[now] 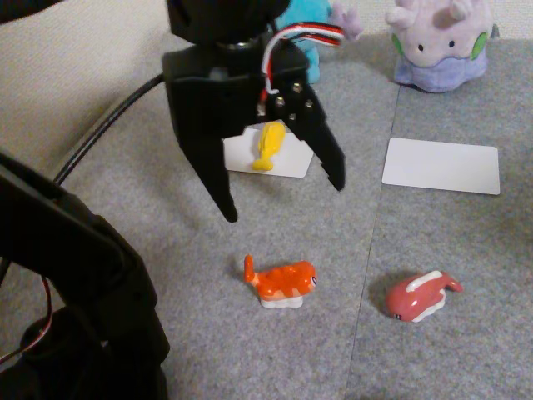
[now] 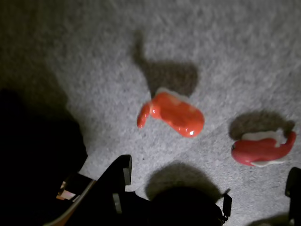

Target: Wooper wants to eat egg sudhi, and Goomy wants to eat shrimp sushi

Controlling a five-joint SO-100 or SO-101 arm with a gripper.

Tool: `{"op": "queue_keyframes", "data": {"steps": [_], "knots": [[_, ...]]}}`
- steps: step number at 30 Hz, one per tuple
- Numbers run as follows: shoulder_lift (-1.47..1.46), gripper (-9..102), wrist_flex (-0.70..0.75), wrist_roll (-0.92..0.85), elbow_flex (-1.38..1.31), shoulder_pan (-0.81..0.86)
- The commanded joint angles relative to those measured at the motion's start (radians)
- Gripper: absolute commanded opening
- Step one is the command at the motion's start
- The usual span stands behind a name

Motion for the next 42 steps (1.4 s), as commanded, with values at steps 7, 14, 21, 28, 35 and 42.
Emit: {"op": "queue_keyframes", "data": {"steps": [7, 14, 21, 28, 35, 42], "knots": [[-0.015, 38, -0.006, -0.011, -0.008, 0.112], [-0.015, 38, -0.072, 0.038, -0.006, 0.244], [-0.015, 38, -0.241, 0.235, 0.127, 0.252], [0.005, 38, -0.457, 0.439, 0.327, 0.155], [0.058, 38, -0.468, 0.548, 0.333, 0.106], [0.163, 38, -0.38, 0.581, 0.333, 0.043]]}}
